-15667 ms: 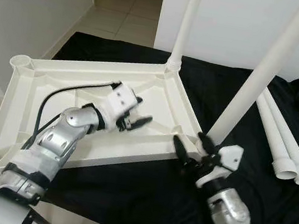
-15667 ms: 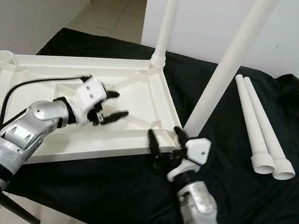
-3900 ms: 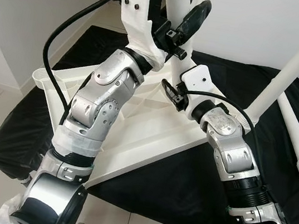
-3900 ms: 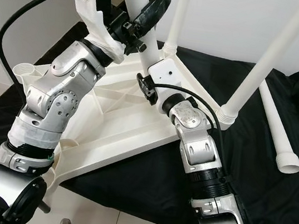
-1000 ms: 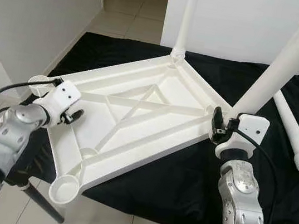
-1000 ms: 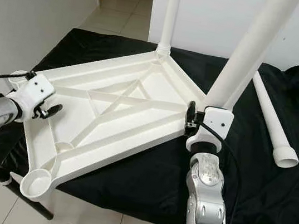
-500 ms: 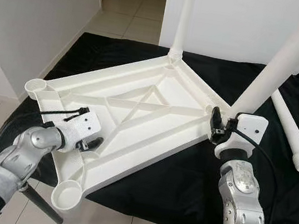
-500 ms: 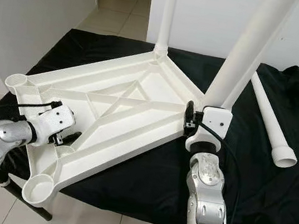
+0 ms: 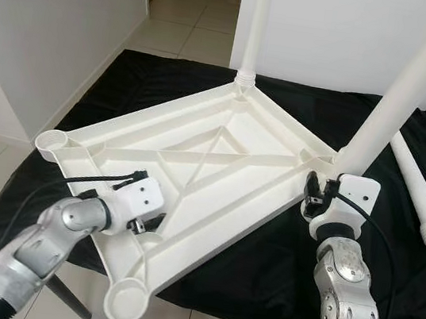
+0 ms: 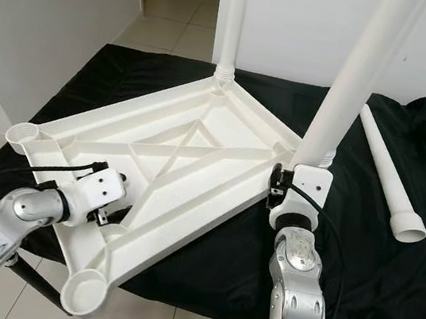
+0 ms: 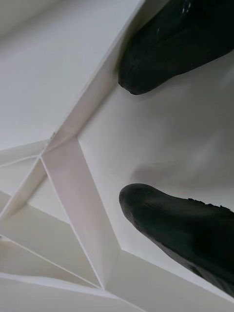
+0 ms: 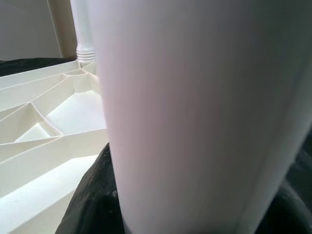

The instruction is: Building children table

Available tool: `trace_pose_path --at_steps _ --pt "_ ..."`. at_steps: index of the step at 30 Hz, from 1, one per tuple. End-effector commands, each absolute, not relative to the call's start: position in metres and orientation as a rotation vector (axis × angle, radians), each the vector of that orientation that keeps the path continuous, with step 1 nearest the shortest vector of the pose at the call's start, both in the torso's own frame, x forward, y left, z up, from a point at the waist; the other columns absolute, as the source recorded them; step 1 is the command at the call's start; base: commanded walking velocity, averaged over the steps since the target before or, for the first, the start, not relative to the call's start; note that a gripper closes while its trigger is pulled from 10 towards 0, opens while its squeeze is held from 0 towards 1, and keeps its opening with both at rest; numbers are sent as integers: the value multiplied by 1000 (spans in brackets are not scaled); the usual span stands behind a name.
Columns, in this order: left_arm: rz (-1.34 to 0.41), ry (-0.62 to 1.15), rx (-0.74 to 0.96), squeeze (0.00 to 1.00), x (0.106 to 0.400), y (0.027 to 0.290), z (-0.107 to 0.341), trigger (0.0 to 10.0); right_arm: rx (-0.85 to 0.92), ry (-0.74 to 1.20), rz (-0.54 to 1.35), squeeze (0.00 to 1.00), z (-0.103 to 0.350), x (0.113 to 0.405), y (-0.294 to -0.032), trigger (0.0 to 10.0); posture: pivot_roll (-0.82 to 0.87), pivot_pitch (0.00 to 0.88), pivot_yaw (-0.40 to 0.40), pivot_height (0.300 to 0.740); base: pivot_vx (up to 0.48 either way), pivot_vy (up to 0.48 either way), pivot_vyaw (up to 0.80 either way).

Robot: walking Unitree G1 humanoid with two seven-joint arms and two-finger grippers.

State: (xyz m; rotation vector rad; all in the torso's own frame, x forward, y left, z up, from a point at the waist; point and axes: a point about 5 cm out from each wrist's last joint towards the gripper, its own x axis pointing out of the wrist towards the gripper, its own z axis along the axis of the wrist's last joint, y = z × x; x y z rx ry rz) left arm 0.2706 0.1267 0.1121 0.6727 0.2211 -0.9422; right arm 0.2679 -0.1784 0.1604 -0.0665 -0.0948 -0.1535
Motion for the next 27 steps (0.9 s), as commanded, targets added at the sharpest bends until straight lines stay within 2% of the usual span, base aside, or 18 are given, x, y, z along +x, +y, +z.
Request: trace_pose_path --at_steps 1,4,7,12,15,18,19,22,25,27 --pt "-1067 238 666 0 262 112 108 10000 -68 -77 -157 0 158 268 -177 10000 -76 0 27 740 0 0 0" --pt "-1059 219 627 0 264 110 114 10000 -66 -78 -163 0 158 268 -177 10000 -75 0 30 740 0 0 0" --pt "-1032 211 681 0 269 118 114 10000 -63 -78 -172 0 158 268 -178 10000 -71 0 28 740 0 0 0" --pt "-943 172 791 0 294 164 129 10000 -66 -84 -189 0 160 271 -183 10000 -61 0 23 740 0 0 0" --pt "-922 166 790 0 299 174 135 10000 -69 -89 -188 0 161 272 -184 10000 -61 0 23 740 0 0 0" --pt "-898 139 764 0 306 190 148 10000 -81 -91 -184 0 162 273 -186 10000 -55 0 21 740 0 0 0" --pt "-897 138 694 0 309 198 155 10000 -87 -91 -184 0 162 273 -188 10000 -52 0 23 740 0 0 0" --pt "-909 130 654 0 310 202 160 10000 -91 -91 -184 0 162 273 -189 10000 -52 0 23 740 0 0 0" --pt "-961 126 604 0 309 208 162 10000 -99 -88 -182 0 162 273 -190 10000 -50 1 23 740 0 0 0" --pt "-1079 170 536 0 299 212 154 10000 -112 -84 -176 0 160 272 -190 10000 -53 5 27 740 0 0 0"
